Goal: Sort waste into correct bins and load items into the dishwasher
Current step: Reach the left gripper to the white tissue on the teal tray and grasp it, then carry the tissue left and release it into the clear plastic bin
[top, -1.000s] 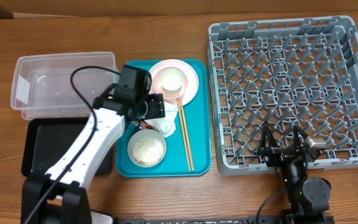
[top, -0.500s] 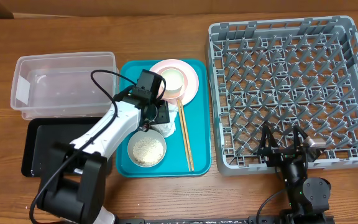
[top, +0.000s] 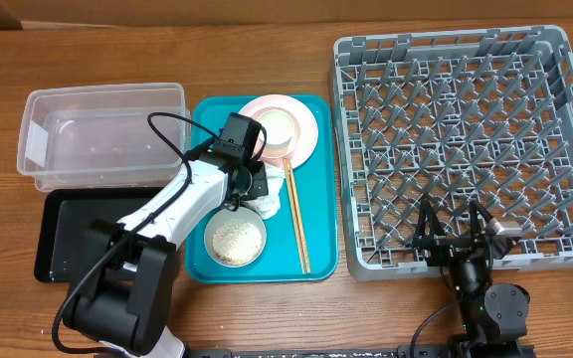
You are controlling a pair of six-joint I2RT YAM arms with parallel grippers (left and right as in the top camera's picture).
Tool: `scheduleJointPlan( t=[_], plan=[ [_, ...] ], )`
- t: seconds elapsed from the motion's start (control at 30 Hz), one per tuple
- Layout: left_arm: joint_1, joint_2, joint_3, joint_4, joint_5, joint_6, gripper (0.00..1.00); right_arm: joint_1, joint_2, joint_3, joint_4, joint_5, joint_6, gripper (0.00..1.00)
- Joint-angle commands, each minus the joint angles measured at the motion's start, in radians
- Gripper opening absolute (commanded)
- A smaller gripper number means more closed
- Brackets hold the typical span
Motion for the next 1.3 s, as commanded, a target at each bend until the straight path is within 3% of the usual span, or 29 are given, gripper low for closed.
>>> scheduleJointPlan(
  t=[0.0,0.3,0.53,0.97,1.27],
  plan=[
    [-0.005,0.014,0.029,-0.027,-0.018,-0.006,0.04,0.000,-0.009,-0.011,0.007,-0.006,-0.003,1.00],
    [0.021,-0.038,0.327,-0.266,-0.022,0.059,0.04,0.000,-0.009,-0.011,0.007,-0.006,-0.003,1.00],
    [0.130,-0.039,0.547,-0.479,-0.022,0.103,0.04,0.000,-0.009,-0.011,0.007,-0.006,-0.003,1.00],
    [0.520,-0.034,0.593,-0.507,-0.127,0.121,0.04,0.000,-0.009,-0.011,0.007,-0.006,-0.003,1.00],
    [0.651,0.002,0.565,-0.422,-0.125,0.106,0.04,0.000,-0.009,-0.011,0.007,-0.006,-0.003,1.00]
  ],
)
